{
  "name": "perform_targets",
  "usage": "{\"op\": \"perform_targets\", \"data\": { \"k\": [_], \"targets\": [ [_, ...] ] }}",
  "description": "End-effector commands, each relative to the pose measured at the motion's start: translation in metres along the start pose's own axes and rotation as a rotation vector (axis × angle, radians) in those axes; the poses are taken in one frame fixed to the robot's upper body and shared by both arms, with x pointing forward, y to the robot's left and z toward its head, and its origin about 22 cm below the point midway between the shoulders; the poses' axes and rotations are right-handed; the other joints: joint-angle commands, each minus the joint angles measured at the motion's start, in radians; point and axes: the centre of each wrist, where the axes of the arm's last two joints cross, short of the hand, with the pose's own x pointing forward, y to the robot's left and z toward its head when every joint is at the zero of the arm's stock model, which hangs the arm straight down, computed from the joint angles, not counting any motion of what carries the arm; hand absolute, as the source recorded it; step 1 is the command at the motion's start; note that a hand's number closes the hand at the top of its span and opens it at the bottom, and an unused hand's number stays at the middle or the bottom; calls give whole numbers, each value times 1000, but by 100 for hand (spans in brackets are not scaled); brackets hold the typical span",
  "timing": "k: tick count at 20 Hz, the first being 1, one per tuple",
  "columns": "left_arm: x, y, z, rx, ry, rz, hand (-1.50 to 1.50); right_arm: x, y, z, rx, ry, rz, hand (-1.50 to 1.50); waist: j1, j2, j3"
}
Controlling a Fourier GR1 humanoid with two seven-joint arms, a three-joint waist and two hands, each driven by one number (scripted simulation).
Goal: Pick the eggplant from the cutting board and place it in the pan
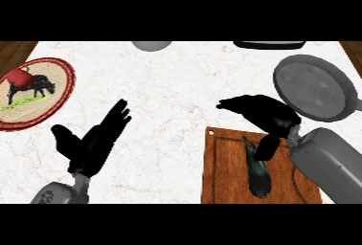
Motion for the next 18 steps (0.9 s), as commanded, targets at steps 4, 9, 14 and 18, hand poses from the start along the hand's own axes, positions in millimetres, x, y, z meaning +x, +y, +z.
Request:
{"op": "perform_targets", "data": {
  "k": [4,9,14,18],
  "targets": [
    [-1,5,-4,4,16,7,0,65,6,-25,326,206,405,-150,-9,-4,0],
    [0,2,-4,17,13,4,0,94,28,-47,573,304,511,-150,-16,-2,3],
    [-11,13,6,5,9,18,0,126,47,-58,644,364,542,-150,-25,-1,4],
    [0,5,4,11,13,15,0,142,51,-44,634,396,519,-150,-34,-3,4]
  ]
}}
